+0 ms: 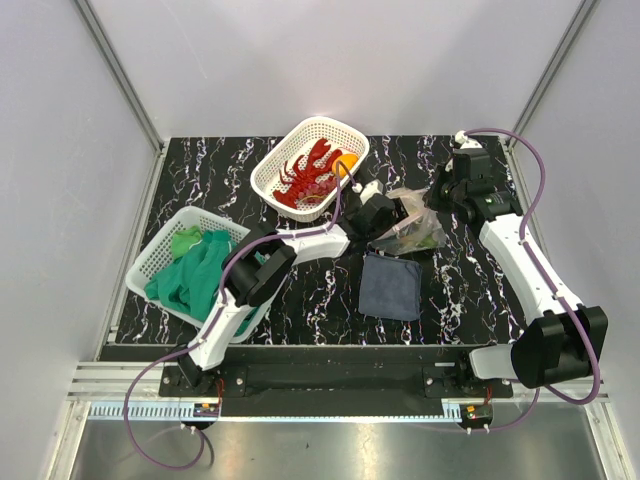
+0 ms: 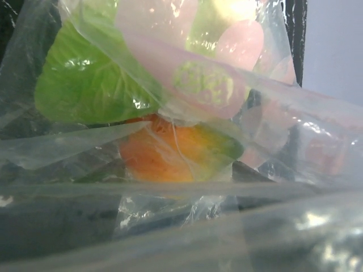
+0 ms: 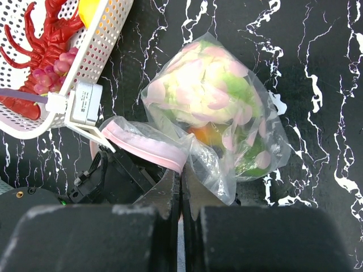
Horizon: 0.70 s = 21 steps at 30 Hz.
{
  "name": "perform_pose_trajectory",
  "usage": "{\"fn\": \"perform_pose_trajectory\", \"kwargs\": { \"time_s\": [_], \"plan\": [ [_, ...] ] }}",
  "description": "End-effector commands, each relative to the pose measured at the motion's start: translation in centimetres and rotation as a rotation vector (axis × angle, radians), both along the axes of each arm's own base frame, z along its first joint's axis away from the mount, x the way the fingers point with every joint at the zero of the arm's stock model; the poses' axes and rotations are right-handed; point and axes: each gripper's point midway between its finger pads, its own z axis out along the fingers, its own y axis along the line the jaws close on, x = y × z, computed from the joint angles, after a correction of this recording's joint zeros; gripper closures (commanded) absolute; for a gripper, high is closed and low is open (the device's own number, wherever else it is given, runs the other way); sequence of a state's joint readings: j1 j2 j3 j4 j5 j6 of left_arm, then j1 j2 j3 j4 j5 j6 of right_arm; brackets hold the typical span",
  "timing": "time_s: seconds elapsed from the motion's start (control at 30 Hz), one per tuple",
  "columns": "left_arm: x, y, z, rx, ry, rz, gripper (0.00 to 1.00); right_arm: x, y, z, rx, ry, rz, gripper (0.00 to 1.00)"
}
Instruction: Open the zip-top bag and remove the fake food
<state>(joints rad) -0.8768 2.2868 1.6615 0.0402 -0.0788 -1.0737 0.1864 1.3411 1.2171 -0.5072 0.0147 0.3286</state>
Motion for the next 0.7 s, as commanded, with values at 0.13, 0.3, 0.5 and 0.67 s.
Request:
{"fn": "perform_pose_trajectory", "kwargs": {
  "time_s": [0.13,0.3,0.5,0.67],
  "plan": [
    [1.8,3.3,-4.4,0.044,0.017,0.034,0.46,2.1,-3.4,5.6,-0.067,-0.191,-0.124,1.0],
    [2.6,3.4,-2.5,0.063,-0.049,0.022,0.71,2.1,-3.6,6.0,-0.077,-0.2,-0.129,1.0],
    [3.0,3.4,1.3,0.089,-0.16,-0.005,0.92,1.9,-3.6,6.3,-0.077,-0.207,-0.127,1.0],
    [2.7,3.2,2.5,0.071,-0.169,0.0,0.65,1.9,-3.3,6.6,-0.054,-0.211,-0.12,1.0]
  ]
}}
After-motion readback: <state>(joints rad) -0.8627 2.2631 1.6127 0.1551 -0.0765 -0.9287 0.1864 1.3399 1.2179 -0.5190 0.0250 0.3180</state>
